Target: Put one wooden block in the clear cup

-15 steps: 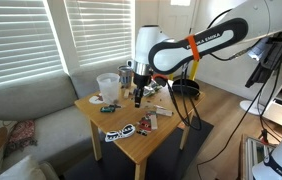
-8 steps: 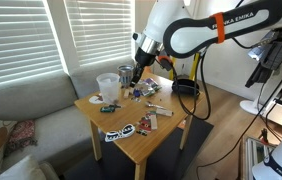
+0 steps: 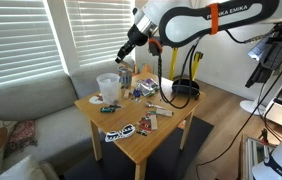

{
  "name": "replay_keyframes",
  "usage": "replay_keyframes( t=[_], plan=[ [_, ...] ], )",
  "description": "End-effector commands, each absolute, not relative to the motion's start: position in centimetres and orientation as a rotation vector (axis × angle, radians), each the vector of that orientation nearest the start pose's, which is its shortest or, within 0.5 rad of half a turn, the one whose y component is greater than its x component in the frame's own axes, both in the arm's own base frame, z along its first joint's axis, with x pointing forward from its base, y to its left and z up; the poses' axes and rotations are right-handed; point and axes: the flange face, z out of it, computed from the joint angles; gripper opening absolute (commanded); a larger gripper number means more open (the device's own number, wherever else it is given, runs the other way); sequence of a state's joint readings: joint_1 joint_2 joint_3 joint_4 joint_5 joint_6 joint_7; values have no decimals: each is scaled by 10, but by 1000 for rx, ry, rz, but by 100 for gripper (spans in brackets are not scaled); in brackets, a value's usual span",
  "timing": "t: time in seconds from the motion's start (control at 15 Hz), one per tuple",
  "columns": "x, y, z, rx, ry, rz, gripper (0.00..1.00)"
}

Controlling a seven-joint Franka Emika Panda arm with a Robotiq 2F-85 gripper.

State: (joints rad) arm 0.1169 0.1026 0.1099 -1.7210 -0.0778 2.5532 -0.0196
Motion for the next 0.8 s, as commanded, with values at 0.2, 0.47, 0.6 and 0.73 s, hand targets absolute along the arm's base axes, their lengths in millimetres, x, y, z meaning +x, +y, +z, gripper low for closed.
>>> replay_keyframes(
  t=[0.2, 0.47, 0.6, 0.73],
  plan=[
    [701, 150, 619, -2687, -266, -1443, 7],
    [724, 180, 599, -2642, -308, -1395, 7],
    [731, 189, 590, -2670, -291, -1359, 7],
    [732, 187, 582, -2742, -207, -1311, 7]
  ],
)
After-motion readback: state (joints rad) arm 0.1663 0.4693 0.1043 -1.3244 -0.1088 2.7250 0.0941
